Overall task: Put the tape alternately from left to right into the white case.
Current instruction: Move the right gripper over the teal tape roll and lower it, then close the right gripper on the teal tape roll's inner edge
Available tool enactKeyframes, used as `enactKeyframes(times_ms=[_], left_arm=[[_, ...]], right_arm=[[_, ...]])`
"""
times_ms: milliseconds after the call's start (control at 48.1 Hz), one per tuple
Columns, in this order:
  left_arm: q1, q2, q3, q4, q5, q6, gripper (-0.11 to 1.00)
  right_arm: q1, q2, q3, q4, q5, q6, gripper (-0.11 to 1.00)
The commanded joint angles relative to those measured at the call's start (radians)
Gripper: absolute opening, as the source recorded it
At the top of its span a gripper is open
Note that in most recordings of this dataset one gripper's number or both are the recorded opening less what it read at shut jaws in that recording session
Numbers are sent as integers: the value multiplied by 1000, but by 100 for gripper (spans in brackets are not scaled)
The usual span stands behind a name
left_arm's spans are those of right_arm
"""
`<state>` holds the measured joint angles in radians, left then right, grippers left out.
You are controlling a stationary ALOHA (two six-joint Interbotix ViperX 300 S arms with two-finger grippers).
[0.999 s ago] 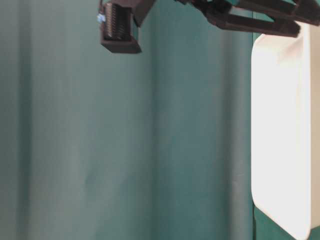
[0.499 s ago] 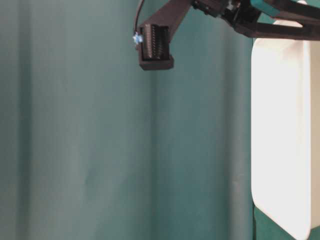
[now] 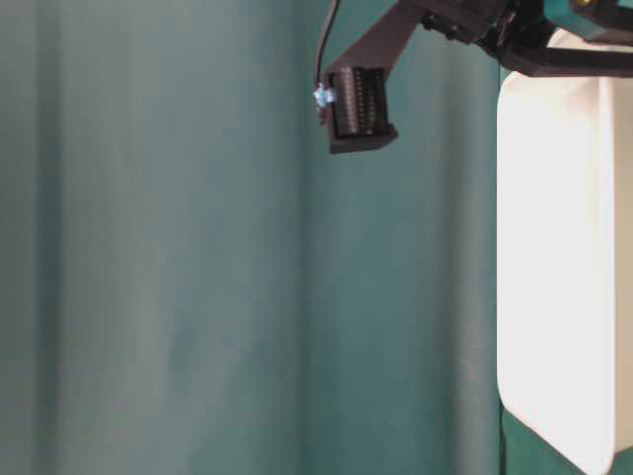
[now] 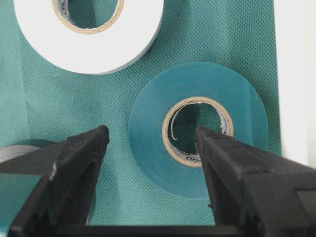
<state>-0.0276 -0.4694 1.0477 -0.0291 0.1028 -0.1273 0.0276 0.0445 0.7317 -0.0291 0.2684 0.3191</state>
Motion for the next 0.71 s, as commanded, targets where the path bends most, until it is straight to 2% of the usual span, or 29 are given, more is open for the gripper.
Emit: enactKeyframes(times_ms=[0, 686], left_arm=[[2, -6, -21, -2, -3, 0, 62], [2, -6, -18, 0, -5, 0, 62]], right_arm=[[-2, -5, -21, -3, -5, 2, 75], [-3, 28, -26, -2, -6, 2, 74]])
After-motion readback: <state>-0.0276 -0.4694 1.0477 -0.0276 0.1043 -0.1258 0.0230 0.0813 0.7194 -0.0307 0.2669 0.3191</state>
